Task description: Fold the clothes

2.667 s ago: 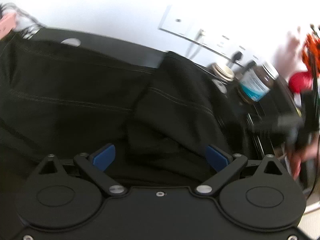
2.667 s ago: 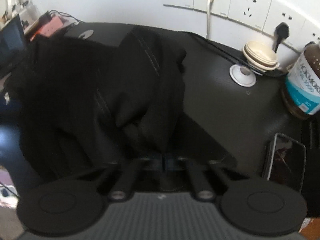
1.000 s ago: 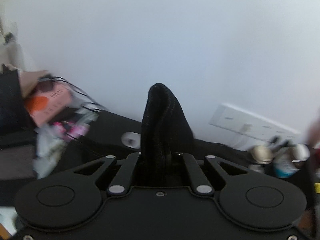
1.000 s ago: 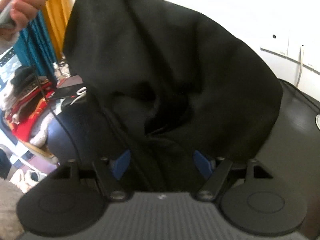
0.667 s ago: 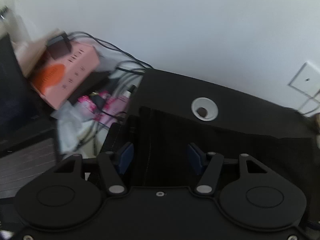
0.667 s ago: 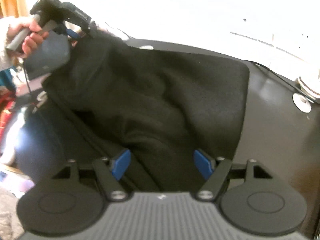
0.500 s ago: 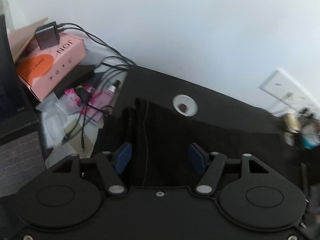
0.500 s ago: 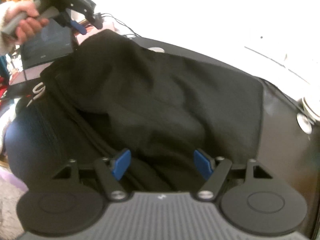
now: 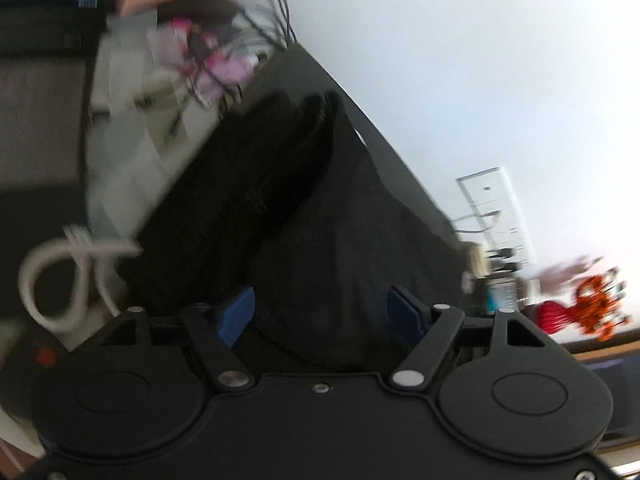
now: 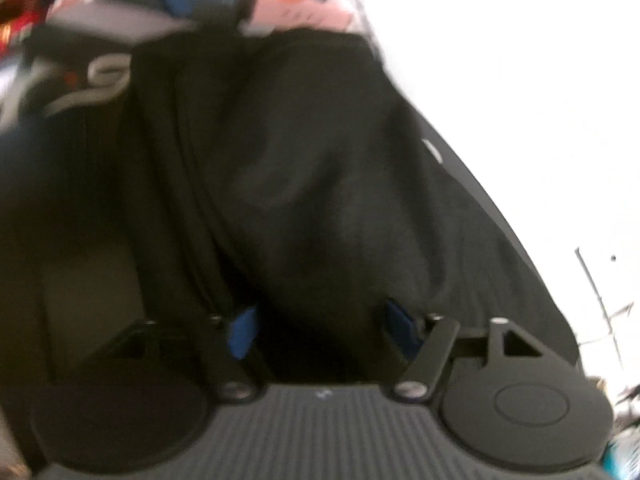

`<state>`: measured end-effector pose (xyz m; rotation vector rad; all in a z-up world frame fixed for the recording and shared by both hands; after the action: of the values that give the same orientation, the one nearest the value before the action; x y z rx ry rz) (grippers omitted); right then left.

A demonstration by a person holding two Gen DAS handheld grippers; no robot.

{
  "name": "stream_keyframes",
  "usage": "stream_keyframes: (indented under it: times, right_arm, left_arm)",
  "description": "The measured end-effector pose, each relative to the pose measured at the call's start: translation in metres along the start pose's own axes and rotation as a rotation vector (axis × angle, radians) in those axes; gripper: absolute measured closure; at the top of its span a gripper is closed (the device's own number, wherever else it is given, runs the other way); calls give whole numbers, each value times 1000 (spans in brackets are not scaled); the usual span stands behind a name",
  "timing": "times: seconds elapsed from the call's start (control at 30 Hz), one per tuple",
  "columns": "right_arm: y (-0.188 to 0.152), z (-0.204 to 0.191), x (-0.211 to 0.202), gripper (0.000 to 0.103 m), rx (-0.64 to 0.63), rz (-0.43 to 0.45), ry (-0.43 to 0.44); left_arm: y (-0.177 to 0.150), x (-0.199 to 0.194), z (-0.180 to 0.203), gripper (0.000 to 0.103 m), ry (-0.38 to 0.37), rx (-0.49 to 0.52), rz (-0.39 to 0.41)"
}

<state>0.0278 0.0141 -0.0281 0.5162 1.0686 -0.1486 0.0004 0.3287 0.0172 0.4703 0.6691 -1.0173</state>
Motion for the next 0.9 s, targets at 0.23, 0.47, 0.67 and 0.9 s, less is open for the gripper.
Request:
stream_keyframes:
  times: [0.23,0.47,0.67,0.9]
  right_arm:
    - [10,62,-32,97,322,73,211]
    - [3,85,-52,97,417,113,298]
    - [1,81,-57,97,446,127,337]
    - [-2,70,-50,94,406,102,295]
  left_arm:
    - [-32,52,7,20,-115,-94,-51]
    - [-29,102,0,20,-168,-263,8]
    - [-31,110,-4,37,-112,-319,78]
    - [-37,91,3,87,91,-244,199]
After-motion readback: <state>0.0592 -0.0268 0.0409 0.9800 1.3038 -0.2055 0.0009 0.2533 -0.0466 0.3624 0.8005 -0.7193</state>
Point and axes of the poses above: each gripper's, at about its wrist camera, not at the fingertips, and x roughly the way its jaws point, z to its right, y to its top, the point moved 7 cm from there along x, roughly the way its jaws point, and after that the axes turned 11 degrees about -z, right-handed, at the moved point
